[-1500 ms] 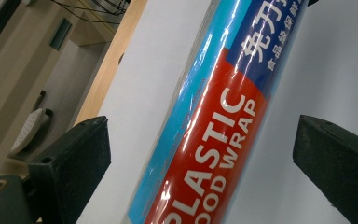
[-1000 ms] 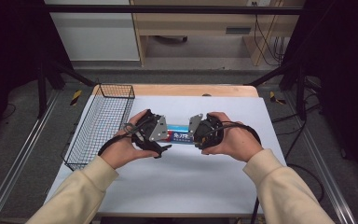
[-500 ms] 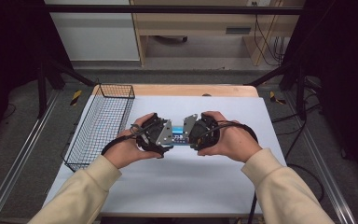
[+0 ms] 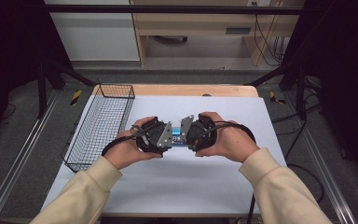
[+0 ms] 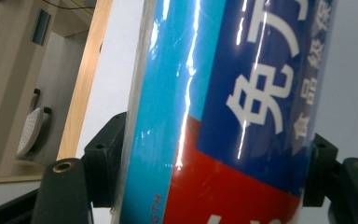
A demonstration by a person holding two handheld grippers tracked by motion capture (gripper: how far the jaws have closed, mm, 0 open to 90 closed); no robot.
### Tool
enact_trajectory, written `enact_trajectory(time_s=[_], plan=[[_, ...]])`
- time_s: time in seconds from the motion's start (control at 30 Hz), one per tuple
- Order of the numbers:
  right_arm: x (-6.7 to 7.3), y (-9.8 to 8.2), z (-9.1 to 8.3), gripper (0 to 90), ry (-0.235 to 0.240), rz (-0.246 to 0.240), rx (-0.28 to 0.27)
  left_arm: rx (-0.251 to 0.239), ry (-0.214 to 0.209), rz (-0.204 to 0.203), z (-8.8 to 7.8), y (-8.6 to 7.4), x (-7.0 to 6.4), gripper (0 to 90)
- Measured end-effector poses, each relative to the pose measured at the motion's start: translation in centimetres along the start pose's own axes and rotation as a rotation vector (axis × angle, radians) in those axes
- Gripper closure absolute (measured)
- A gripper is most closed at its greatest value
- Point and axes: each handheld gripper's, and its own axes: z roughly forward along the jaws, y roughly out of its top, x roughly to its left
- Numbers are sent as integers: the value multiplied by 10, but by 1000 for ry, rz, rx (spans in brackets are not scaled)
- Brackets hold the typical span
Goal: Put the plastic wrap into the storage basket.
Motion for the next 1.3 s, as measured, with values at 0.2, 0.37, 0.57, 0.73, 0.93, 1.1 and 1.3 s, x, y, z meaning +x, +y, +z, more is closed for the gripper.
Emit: enact_trajectory(time_s=[0.2, 0.37, 0.57, 0.73, 0.93, 1.1, 1.3], plan=[[4, 0, 4, 301, -1, -7, -12, 14, 25, 2, -4, -2, -7, 283], [8, -2, 10, 131, -23, -3, 6, 17, 20, -19, -4, -7, -11, 286], [8, -22, 2, 78, -73, -2, -5, 41, 35, -30, -9, -16, -8, 289], [4, -54, -8, 68, -106, 64, 11, 60, 48, -42, -14, -24, -7, 290], [-1, -91, -12, 62, -155, 196, -60, 65, 64, -64, -22, -33, -3, 292], [5, -105, 2, 64, -169, 274, -74, 68, 81, -87, -28, -37, -1, 294], [9, -120, 18, 75, -205, 458, -116, 66, 95, -109, -35, -40, 0, 296]])
